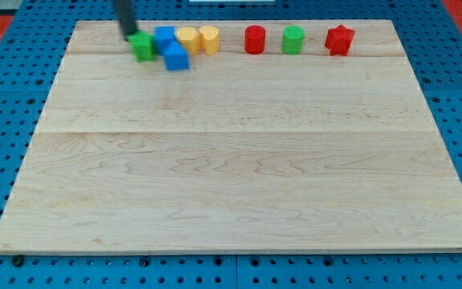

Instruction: Move the red star to the bottom right of the cube

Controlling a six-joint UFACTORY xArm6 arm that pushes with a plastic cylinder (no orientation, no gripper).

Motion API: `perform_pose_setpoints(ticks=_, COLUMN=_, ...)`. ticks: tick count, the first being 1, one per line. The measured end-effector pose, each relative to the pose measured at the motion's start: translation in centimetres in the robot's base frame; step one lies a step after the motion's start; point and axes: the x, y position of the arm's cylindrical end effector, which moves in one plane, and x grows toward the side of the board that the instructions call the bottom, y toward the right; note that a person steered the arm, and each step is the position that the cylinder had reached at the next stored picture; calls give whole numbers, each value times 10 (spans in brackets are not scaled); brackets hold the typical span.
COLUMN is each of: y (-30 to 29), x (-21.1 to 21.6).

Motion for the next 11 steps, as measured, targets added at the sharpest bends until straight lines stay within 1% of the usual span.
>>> perform_pose_setpoints(ticks=1, y=100, x=45)
perform_pose_setpoints(ticks=2, y=138, x=73)
perform_pose_setpoints(ticks=3, y=227, x=71)
perform_pose_setpoints(ticks=4, y=357, x=70)
perform_pose_setpoints(ticks=5, y=373, x=6)
perform_pose_setpoints(ticks=6, y=335, x=-16)
perform_pose_setpoints(ticks=7, y=270, x=38)
perform_pose_setpoints(ticks=8, y=241, x=108)
perform_pose_setpoints(ticks=9, y=251, x=109)
perform_pose_setpoints(ticks=11, y=255, x=110)
